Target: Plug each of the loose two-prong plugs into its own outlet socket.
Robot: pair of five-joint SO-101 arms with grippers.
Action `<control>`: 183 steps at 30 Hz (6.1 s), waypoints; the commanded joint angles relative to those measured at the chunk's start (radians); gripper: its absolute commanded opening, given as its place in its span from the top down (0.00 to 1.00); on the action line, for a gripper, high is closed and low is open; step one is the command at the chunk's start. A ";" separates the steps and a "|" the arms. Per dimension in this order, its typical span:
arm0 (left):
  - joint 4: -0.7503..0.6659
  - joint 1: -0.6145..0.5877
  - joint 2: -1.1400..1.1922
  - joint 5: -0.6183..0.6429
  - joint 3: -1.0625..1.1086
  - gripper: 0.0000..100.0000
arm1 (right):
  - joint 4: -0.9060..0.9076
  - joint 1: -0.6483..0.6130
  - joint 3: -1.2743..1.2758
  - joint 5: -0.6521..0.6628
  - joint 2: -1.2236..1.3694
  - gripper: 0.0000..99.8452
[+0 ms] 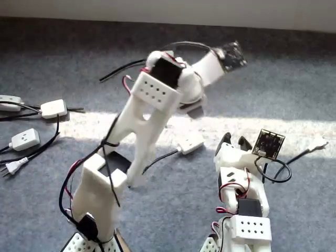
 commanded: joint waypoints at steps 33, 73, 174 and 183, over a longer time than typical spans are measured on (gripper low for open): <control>0.018 -1.438 -0.200 0.560 0.564 0.72 | -0.019 -0.031 0.030 -0.005 -0.005 0.85; -0.414 -1.501 -0.193 1.393 1.052 0.72 | -0.015 -0.031 0.030 -0.005 -0.005 0.85; -0.117 -1.417 -0.191 1.214 0.984 0.80 | -0.015 -0.031 0.030 -0.005 -0.005 0.85; -0.265 -1.471 -0.191 1.212 1.087 0.80 | -0.015 -0.031 0.030 -0.005 -0.005 0.85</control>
